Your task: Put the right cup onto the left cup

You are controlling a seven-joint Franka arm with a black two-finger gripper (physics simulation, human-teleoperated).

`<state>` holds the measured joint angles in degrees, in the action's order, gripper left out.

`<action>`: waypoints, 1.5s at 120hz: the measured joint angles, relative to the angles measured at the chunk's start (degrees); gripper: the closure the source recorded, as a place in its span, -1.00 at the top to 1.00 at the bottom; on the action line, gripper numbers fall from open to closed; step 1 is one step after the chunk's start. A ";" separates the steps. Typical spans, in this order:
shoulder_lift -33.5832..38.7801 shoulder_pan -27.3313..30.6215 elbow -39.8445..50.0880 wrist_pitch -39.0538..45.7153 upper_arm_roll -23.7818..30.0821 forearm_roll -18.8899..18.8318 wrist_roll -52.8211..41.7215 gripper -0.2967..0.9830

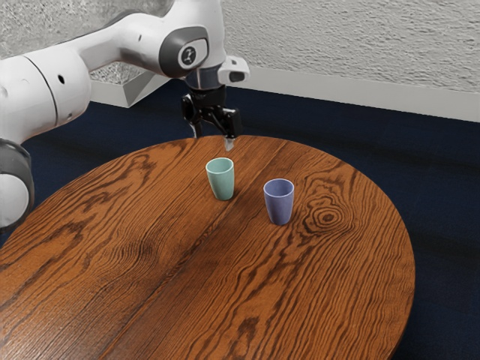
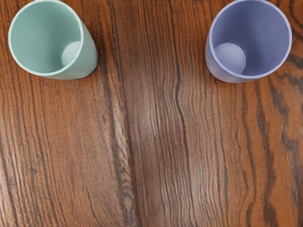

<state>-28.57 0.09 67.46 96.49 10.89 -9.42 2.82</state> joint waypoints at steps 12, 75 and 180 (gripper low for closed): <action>-3.64 -1.79 -2.22 2.48 0.00 -0.21 -0.50 0.54; -17.94 -6.82 -8.64 11.95 3.23 -2.03 -4.25 0.54; -26.29 -6.14 -11.98 21.54 5.53 -7.41 -10.05 0.17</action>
<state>-54.86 -6.06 55.47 118.03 16.42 -16.83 -7.22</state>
